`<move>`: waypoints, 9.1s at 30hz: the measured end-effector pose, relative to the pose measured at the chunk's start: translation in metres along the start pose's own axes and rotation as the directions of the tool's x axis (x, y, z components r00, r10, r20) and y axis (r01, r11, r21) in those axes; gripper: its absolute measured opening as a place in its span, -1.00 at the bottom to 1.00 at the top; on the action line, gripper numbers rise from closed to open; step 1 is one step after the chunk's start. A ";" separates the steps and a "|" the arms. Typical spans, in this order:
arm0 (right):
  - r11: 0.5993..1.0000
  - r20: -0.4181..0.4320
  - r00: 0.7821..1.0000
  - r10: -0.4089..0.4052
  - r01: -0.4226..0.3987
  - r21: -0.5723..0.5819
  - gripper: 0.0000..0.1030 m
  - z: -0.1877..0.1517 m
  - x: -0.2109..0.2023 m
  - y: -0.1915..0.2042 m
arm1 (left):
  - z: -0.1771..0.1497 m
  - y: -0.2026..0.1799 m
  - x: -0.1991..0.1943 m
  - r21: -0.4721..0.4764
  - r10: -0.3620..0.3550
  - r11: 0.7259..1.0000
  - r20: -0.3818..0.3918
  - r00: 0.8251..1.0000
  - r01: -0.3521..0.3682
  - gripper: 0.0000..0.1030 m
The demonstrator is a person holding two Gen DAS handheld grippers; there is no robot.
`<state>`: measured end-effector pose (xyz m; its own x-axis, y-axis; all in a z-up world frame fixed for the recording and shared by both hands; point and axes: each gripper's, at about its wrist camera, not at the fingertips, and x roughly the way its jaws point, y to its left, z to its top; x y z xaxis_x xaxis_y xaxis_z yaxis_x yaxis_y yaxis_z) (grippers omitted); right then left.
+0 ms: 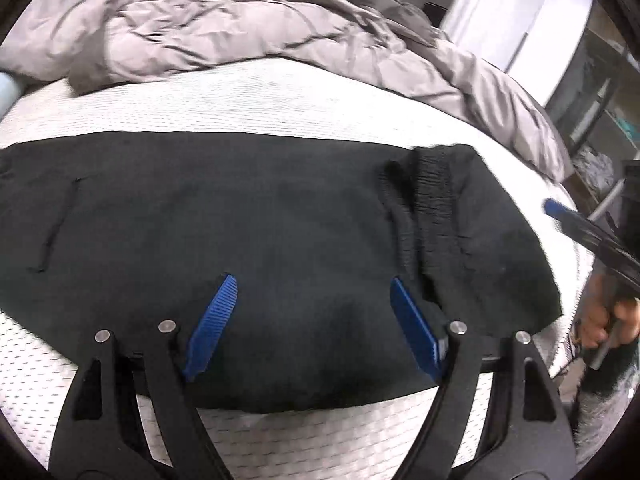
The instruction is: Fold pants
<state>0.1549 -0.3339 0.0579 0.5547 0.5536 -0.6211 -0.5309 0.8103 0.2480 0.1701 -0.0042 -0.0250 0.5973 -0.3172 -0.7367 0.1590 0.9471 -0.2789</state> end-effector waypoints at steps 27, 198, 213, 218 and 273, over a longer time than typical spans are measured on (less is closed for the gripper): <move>0.942 -0.208 0.948 -0.242 0.280 0.183 0.42 -0.029 0.057 -0.103 | 0.050 -0.066 0.123 -0.238 -0.409 0.900 -0.175 0.895 0.365 -0.03; 0.879 -0.167 0.863 -0.476 0.471 -0.071 -0.07 0.061 0.154 -0.042 | 0.125 -0.035 0.058 0.207 -0.013 0.978 -0.045 0.999 0.022 -0.97; 0.828 -0.220 0.803 -0.554 0.559 -0.048 -0.07 0.067 0.198 -0.059 | 0.117 0.003 0.075 0.093 0.041 0.995 -0.050 0.998 -0.036 -0.99; 0.884 -0.158 0.873 -0.461 0.467 0.002 -0.07 0.067 0.162 -0.047 | 0.114 -0.013 0.045 0.111 0.025 0.994 -0.006 1.000 -0.024 -0.98; 0.926 -0.251 0.909 -0.332 0.264 -0.271 0.20 -0.011 0.121 0.011 | 0.020 -0.030 0.000 0.346 0.038 0.938 -0.113 0.993 0.003 -0.49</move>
<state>0.2090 -0.2599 -0.0223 0.5201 0.1858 -0.8336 -0.5189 0.8440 -0.1357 0.1810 -0.0320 -0.0044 0.5104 -0.2845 -0.8115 0.4235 0.9045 -0.0508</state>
